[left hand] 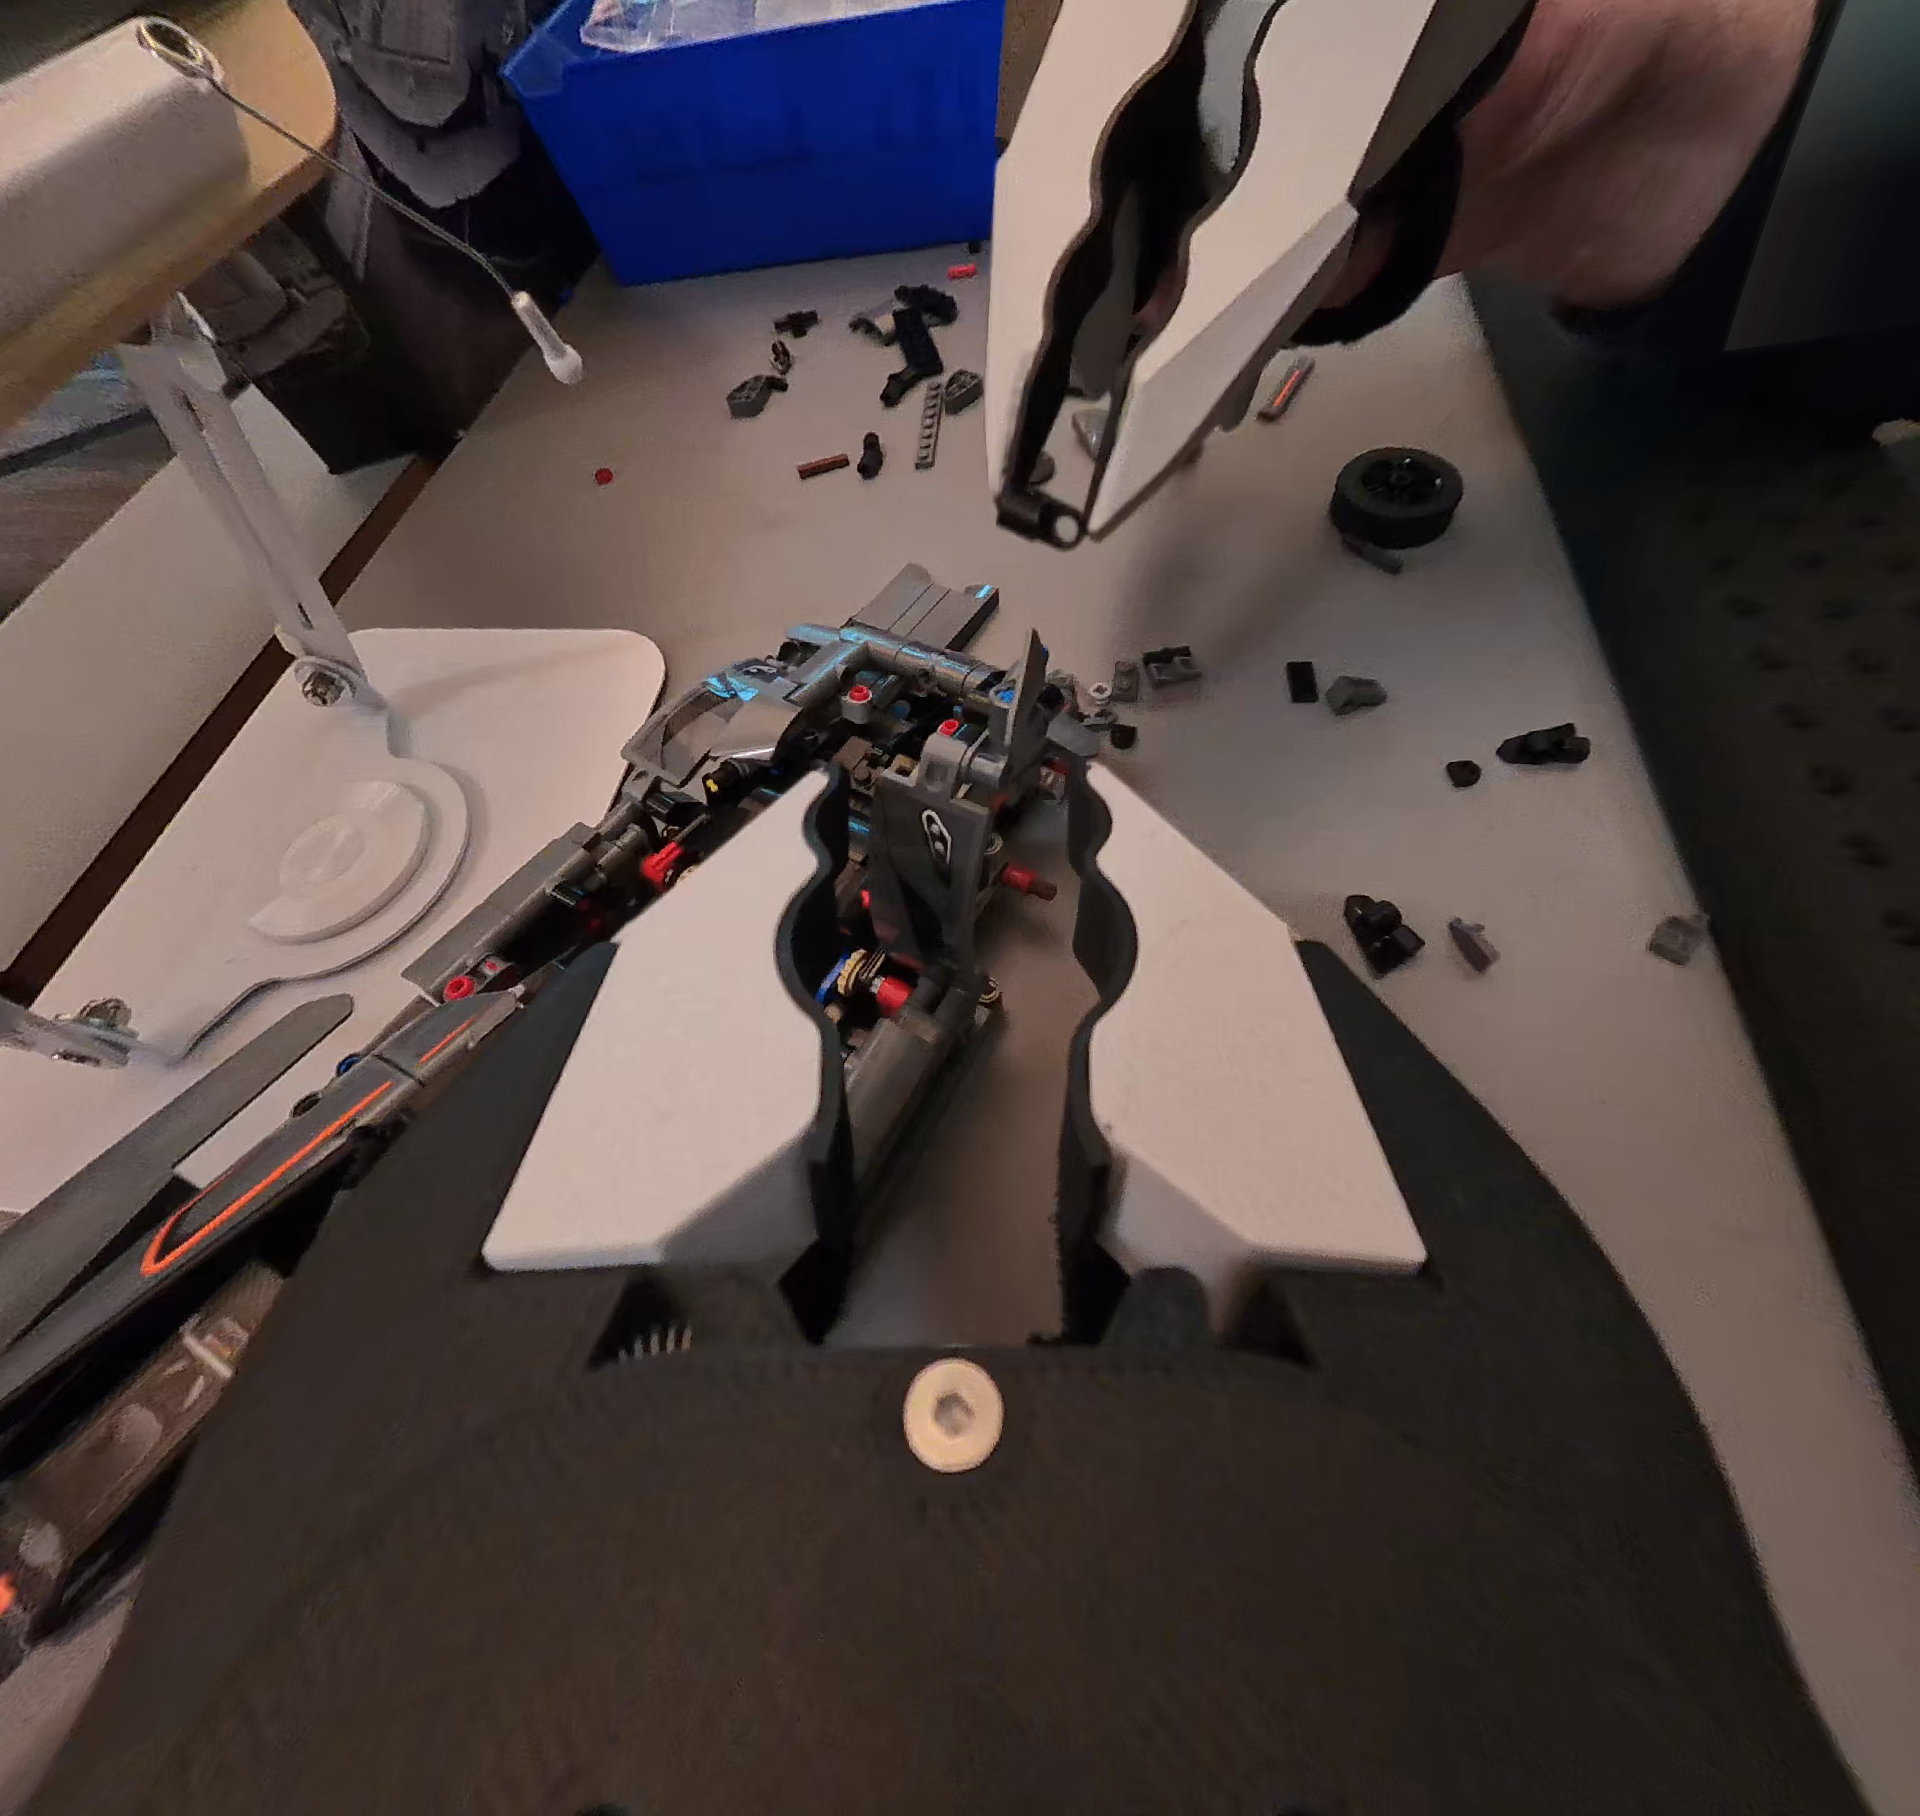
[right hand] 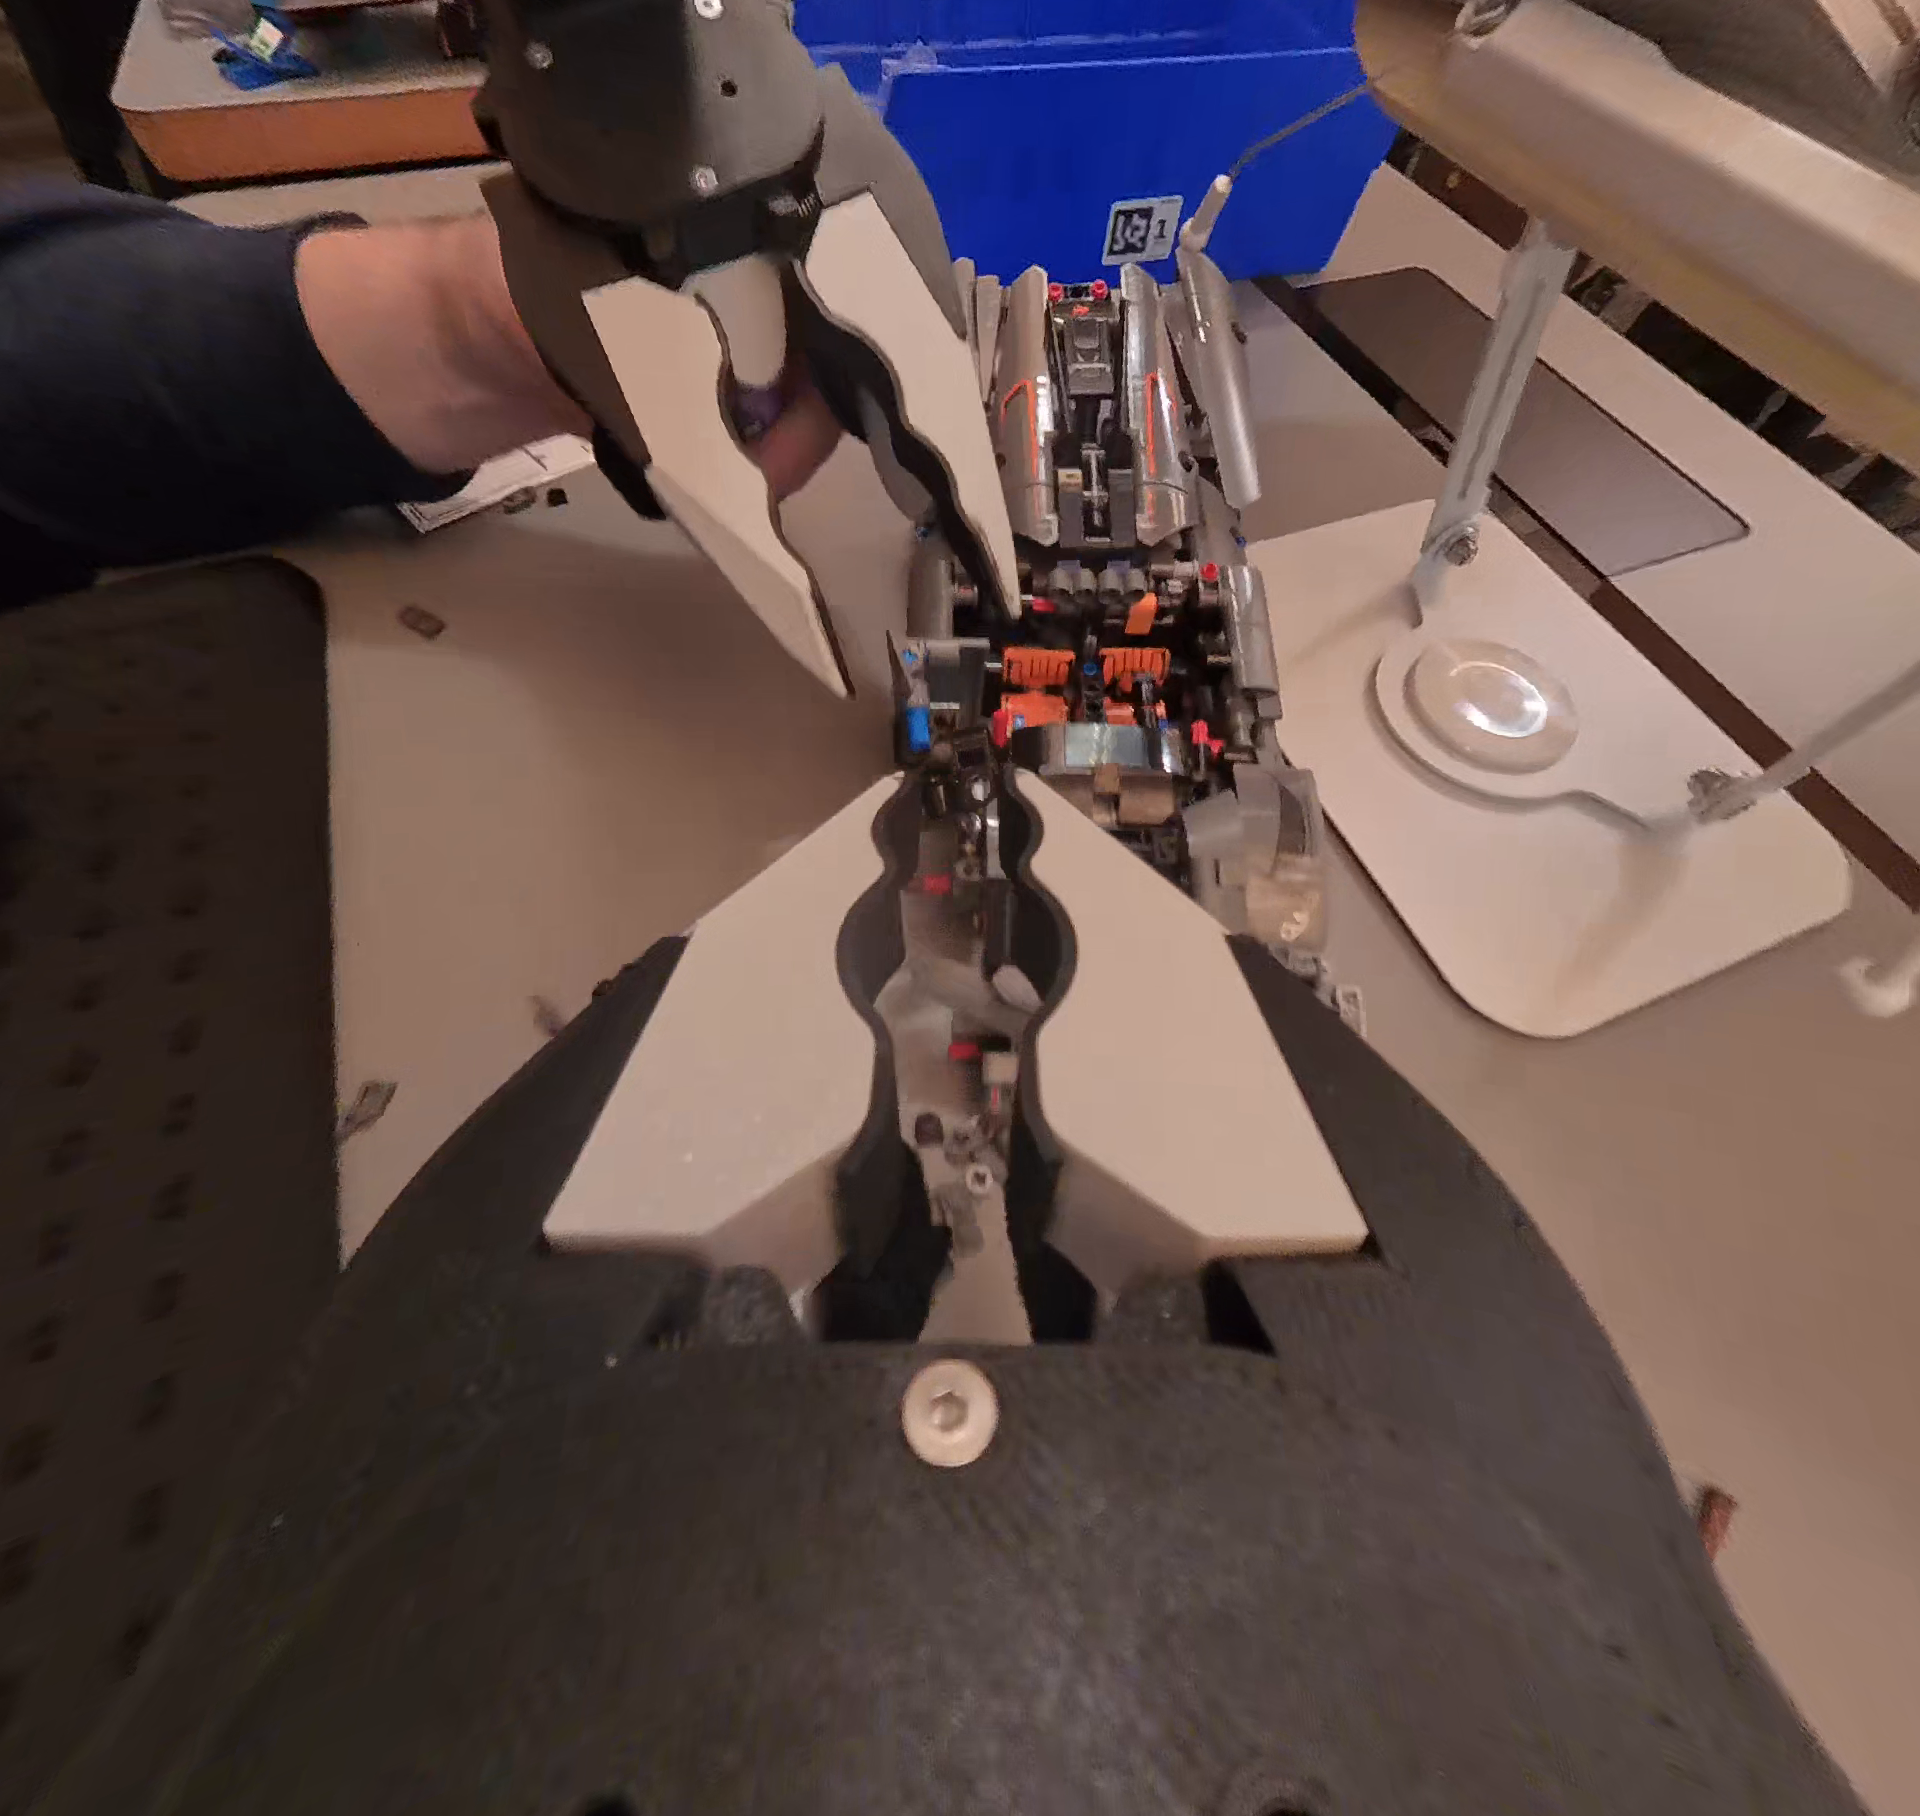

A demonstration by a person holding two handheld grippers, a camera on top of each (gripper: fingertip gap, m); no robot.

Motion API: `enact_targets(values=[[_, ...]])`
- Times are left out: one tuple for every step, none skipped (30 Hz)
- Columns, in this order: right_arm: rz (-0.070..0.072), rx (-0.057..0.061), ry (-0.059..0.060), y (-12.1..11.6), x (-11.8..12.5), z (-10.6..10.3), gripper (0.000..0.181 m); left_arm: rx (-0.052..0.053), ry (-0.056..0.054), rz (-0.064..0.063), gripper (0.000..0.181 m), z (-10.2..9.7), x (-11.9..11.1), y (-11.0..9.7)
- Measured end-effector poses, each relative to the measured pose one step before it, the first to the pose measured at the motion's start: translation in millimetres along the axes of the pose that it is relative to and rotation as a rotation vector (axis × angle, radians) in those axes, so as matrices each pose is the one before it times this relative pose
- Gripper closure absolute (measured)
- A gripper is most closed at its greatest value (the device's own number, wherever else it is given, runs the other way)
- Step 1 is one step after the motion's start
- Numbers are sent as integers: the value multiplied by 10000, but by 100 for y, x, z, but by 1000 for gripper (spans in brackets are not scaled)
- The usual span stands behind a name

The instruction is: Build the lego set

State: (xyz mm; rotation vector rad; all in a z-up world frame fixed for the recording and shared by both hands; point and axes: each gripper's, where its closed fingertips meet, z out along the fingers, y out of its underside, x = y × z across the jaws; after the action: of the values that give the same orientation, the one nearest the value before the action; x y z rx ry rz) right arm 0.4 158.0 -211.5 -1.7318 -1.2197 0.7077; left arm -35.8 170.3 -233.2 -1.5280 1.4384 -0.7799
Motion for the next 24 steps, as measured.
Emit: enact_targets(values=[[87, -119, -144, 101, -95, 472, 169, -16, -46, -50, 142, 267, -18, 91], [9, -86, 83, 94, 251, 298, 169, 8, -26, -102, 143, 290, -31, 64], [-26, 88, 82, -95, 249, 139, 169, 18, -19, -51, 148, 276, 29, 38], [114, 119, -184, -121, -104, 110, 169, -14, 31, 18, 151, 298, 151, 95], [228, 61, -244, 11, -143, 131, 169, -11, 45, 24, 151, 241, 174, 39], [173, 5, -124, 141, 21, 132, 169, 32, -19, 3, 151, 134, 32, -49], [75, 15, -88, 184, 2, 120, 169, 21, 37, -38, 150, 77, 59, -23], [63, 17, -136, 186, -108, 89, 169, 24, 7, -15, 151, 30, -7, -14], [65, -13, -137, 222, -122, 34, 169, 42, -47, -27, 151, -9, -93, -36], [51, 32, -94, 142, -31, -63, 169, 6, 47, -71, 151, 2, 25, 2], [93, 130, -93, -38, 4, -109, 169, 11, 41, -38, 151, -15, 29, -11], [140, 147, -186, -85, -100, -102, 169, 8, -11, 13, 151, -31, -21, -16], [130, 159, -232, -83, -169, -83, 169, 3, 7, 3, 151, -16, 4, 4], [98, 197, -175, -107, -87, -88, 169, 10, 21, -16, 151, -17, 16, -1], [85, 213, -190, -80, -86, -94, 169, 16, 6, -18, 151, -1, -21, 9], [111, 239, -269, -106, -203, -89, 169, 21, 0, -36, 151, 0, -28, -6], [112, 230, -232, -99, -158, -83, 169, 13, 4, -46, 151, -15, -36, -1], [70, 138, -99, -9, -9, -70, 169, 14, 20, -37, 151, -27, -2, 2], [48, -6, 2, 153, 118, -31, 169, 11, 22, -21, 151, -59, 4, -4], [53, -100, 62, 225, 176, 9, 169, 11, -10, -14, 151, -59, -45, -4], [19, -113, 97, 202, 181, 39, 169, 11, -6, -16, 151, -40, -36, -13], [-28, -101, 92, 160, 108, 94, 169, 11, 13, -9, 151, -29, -1, -9], [-44, -85, 79, 117, 60, 123, 169, 12, -7, 8, 151, -11, -9, -8], [-51, -74, 137, 82, 117, 137, 169, 25, -22, 19, 151, -13, -19, -45]])
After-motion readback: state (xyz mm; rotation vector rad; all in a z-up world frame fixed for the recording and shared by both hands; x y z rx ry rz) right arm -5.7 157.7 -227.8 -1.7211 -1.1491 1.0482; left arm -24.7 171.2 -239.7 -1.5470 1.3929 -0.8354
